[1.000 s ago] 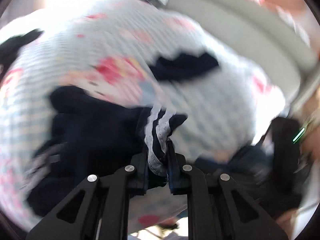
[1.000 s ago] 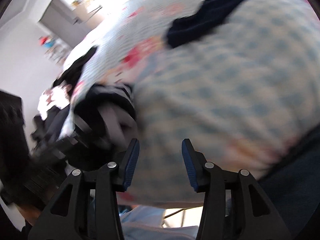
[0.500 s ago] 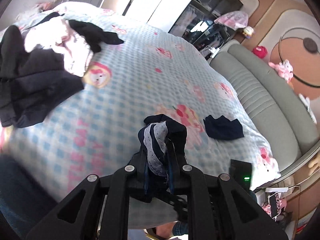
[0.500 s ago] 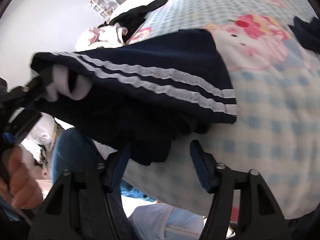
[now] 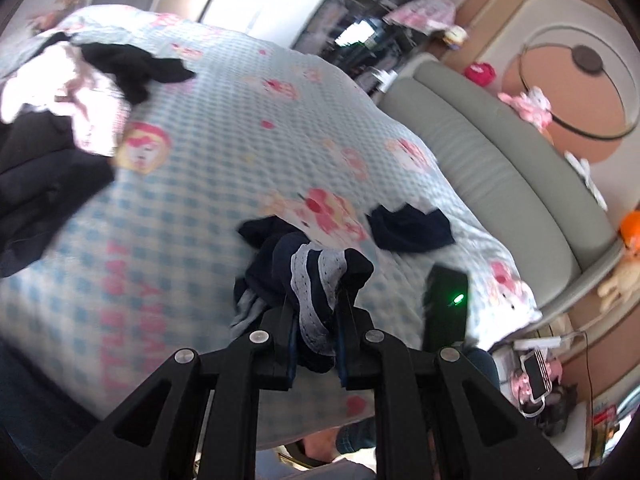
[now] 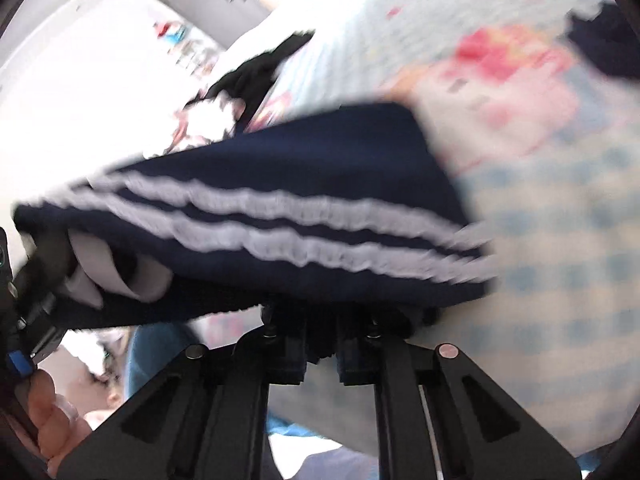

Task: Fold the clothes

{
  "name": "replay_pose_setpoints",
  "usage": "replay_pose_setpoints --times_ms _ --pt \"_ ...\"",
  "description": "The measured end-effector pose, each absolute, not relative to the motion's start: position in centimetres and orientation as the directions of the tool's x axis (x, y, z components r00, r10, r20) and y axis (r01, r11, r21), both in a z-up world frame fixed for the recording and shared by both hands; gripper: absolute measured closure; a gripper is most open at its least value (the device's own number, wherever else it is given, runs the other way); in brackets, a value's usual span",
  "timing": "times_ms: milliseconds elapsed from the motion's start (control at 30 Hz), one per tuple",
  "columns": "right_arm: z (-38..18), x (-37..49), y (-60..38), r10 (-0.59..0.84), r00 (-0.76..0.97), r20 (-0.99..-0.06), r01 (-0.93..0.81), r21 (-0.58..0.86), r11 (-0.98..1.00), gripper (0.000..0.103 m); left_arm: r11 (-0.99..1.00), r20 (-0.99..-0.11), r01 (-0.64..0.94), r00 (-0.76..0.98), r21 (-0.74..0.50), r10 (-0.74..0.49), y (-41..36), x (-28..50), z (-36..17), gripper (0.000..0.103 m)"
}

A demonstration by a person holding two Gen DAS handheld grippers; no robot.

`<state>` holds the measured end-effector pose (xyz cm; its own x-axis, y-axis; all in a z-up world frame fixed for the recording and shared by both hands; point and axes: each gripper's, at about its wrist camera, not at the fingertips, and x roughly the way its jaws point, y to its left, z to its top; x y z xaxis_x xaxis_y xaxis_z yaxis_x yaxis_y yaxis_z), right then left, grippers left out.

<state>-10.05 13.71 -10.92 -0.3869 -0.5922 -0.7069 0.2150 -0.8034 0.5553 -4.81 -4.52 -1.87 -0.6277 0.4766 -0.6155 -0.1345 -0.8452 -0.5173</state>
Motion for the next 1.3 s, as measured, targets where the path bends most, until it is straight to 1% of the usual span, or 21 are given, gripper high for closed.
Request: replay_pose_setpoints --times_ms 100,167,200,300,333,367,433,500,533,667,733,767,867,933,967,1000,1033,1133,1200,1233,1300 --pt "-8.8 -10.7 17.8 -0.540 -0.473 -0.697 0.166 0.531 -0.831 0.095 -0.844 -0.624 -0.187 -0.597 -0.502 0.504 -1.9 -6.9 -1.2 0.088" --pt "-6.6 -11.9 20.6 -0.500 -0.519 -0.693 0.151 0.501 -0.852 0.095 -0.856 -0.618 -0.230 -0.609 -0.463 0.498 0.1 -9.0 1.1 0.088" --pt "-5.0 -12.4 21.6 -0.483 -0.550 -0.681 0.153 0.487 -0.860 0.095 -0.855 -0.593 -0.250 -0.631 -0.454 0.500 0.7 -9.7 2.7 0.088" --pt "1.7 -12.5 24.0 -0.451 -0.663 -0.597 0.184 0.454 -0.872 0.095 -0.814 -0.428 -0.357 -0.714 -0.459 0.554 1.5 -10.6 9.3 0.088" --pt "3.9 -12.3 24.3 -0.442 -0.697 -0.564 0.205 0.435 -0.877 0.095 -0.805 -0.393 -0.370 -0.729 -0.463 0.561 1.4 -10.5 10.4 0.088" --pt "5.9 -12.0 24.6 -0.443 -0.723 -0.530 0.231 0.419 -0.878 0.095 -0.797 -0.360 -0.380 -0.742 -0.469 0.566 1.3 -10.4 11.4 0.088" --pt "8.4 -11.1 24.3 -0.440 -0.753 -0.490 0.265 0.387 -0.883 0.094 -0.776 -0.341 -0.343 -0.752 -0.529 0.564 0.0 -10.4 11.2 0.088" --pt "8.5 -9.7 24.6 -0.428 -0.747 -0.509 0.265 0.362 -0.894 0.091 -0.764 -0.385 -0.255 -0.743 -0.593 0.548 -1.7 -10.5 8.5 0.088" --pt "7.8 -9.3 24.8 -0.427 -0.733 -0.530 0.259 0.363 -0.895 0.090 -0.768 -0.426 -0.216 -0.727 -0.603 0.539 -2.2 -10.5 6.8 0.088" --pt "0.8 -10.2 24.7 -0.403 -0.611 -0.681 0.172 0.383 -0.908 0.089 -0.774 -0.585 -0.055 -0.622 -0.631 0.521 -4.0 -9.5 -1.3 0.088" --pt "-2.2 -9.7 23.9 -0.412 -0.563 -0.716 0.147 0.403 -0.903 0.088 -0.788 -0.654 0.004 -0.560 -0.616 0.509 -3.9 -8.2 -4.9 0.088" --pt "-3.5 -9.4 23.4 -0.420 -0.543 -0.727 0.138 0.415 -0.899 0.087 -0.792 -0.670 0.017 -0.544 -0.610 0.504 -3.8 -7.6 -6.0 0.088" --pt "-6.6 -8.2 22.3 -0.443 -0.500 -0.745 0.117 0.448 -0.886 0.086 -0.794 -0.696 0.046 -0.513 -0.606 0.502 -3.6 -6.2 -8.1 0.088" --pt "-7.9 -7.5 22.9 -0.414 -0.470 -0.780 0.104 0.417 -0.903 0.085 -0.799 -0.703 0.054 -0.512 -0.600 0.493 -3.7 -5.6 -8.6 0.087" --pt "-8.3 -7.4 23.0 -0.393 -0.466 -0.793 0.094 0.398 -0.913 0.083 -0.802 -0.704 0.052 -0.515 -0.595 0.489 -3.8 -5.5 -8.5 0.085" --pt "-8.4 -7.2 23.2 -0.383 -0.467 -0.797 0.088 0.389 -0.917 0.077 -0.806 -0.705 0.051 -0.519 -0.590 0.483 -4.1 -5.3 -8.3 0.083" --pt "-8.4 -6.9 23.5 -0.380 -0.466 -0.799 0.084 0.388 -0.918 0.073 -0.813 -0.708 0.054 -0.528 -0.580 0.470 -4.5 -5.1 -8.2 0.082" --pt "-8.4 -5.1 24.7 -0.363 -0.454 -0.814 0.071 0.373 -0.925 0.073 -0.843 -0.730 0.094 -0.557 -0.529 0.396 -5.4 -5.2 -7.9 0.076" --pt "-8.5 -3.9 25.6 -0.337 -0.441 -0.832 0.057 0.349 -0.935 0.073 -0.870 -0.753 0.120 -0.566 -0.477 0.335 -6.0 -5.1 -7.9 0.070" --pt "-8.7 -3.6 26.1 -0.328 -0.432 -0.840 0.044 0.344 -0.938 0.072 -0.881 -0.762 0.130 -0.569 -0.454 0.308 -6.3 -5.0 -7.9 0.068" --pt "-8.9 -2.9 27.0 -0.331 -0.418 -0.846 0.018 0.356 -0.934 0.070 -0.883 -0.764 0.127 -0.565 -0.452 0.311 -6.7 -4.7 -8.0 0.063"
